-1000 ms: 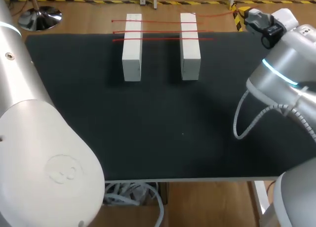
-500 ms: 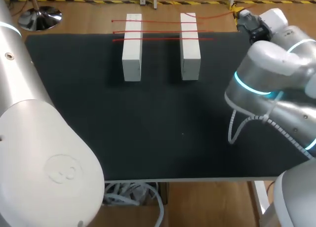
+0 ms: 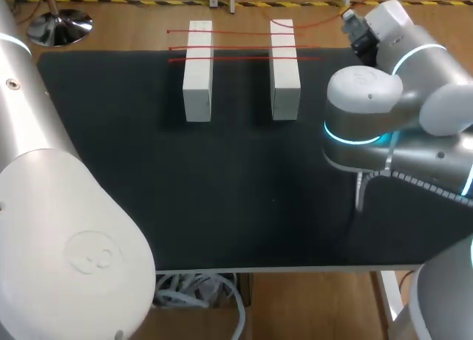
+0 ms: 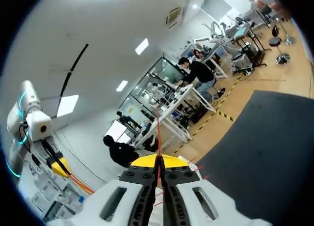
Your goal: Grab the tape and strap the tape.
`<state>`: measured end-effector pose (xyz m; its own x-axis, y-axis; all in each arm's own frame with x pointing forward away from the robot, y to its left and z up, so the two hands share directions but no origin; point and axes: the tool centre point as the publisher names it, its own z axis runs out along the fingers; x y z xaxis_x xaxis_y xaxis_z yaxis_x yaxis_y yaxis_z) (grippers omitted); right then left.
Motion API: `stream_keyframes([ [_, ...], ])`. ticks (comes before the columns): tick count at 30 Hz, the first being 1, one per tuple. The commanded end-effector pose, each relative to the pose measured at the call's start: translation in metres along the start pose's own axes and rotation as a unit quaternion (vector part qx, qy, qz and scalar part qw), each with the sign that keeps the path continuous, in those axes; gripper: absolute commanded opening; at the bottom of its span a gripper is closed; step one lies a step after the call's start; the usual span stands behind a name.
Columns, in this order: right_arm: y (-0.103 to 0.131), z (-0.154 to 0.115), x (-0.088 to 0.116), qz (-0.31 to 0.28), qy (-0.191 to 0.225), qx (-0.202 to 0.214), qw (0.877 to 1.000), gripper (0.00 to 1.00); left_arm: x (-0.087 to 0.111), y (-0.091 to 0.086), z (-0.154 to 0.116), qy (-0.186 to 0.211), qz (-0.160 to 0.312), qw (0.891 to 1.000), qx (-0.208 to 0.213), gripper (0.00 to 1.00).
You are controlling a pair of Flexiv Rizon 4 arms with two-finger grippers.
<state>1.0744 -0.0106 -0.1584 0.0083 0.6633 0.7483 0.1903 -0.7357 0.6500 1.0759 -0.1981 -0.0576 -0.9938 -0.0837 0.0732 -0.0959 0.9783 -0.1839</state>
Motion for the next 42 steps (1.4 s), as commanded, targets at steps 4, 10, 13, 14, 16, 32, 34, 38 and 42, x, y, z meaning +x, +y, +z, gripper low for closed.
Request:
stream_keyframes([
  [4,0.01,-0.009,0.009,-0.063,-0.093,0.04,0.993,0.0,0.0,-0.001,-0.001,0.002,0.0,1.0,-0.003,0.0],
  [10,0.014,-0.007,0.01,-0.074,-0.116,0.033,0.99,0.0,0.0,-0.001,-0.001,0.002,0.0,1.0,-0.003,0.0],
  [13,0.015,-0.006,0.01,-0.067,-0.129,0.032,0.989,0.0,0.0,-0.001,-0.001,0.002,0.0,1.0,-0.003,0.0],
  [14,0.015,-0.005,0.01,-0.051,-0.13,0.034,0.99,0.0,0.0,-0.001,-0.001,0.002,0.0,1.0,-0.003,0.0],
  [16,0.015,-0.005,0.01,-0.051,-0.13,0.034,0.99,0.0,0.0,-0.001,-0.001,0.002,0.0,1.0,-0.003,0.0],
  [32,0.014,-0.004,0.011,-0.053,-0.146,0.035,0.987,0.0,0.0,-0.001,-0.001,0.002,0.0,1.0,-0.003,0.0],
  [34,0.013,-0.003,0.016,-0.08,-0.136,0.038,0.987,0.0,0.0,-0.001,-0.001,0.002,0.0,1.0,-0.003,0.0],
  [38,0.016,0.0,0.023,-0.123,-0.14,0.054,0.981,0.0,0.0,-0.001,-0.001,0.002,0.0,1.0,-0.003,0.0],
  [42,0.016,0.003,0.022,-0.216,-0.136,0.054,0.965,0.0,0.0,-0.001,-0.001,0.002,0.0,1.0,-0.003,0.0],
])
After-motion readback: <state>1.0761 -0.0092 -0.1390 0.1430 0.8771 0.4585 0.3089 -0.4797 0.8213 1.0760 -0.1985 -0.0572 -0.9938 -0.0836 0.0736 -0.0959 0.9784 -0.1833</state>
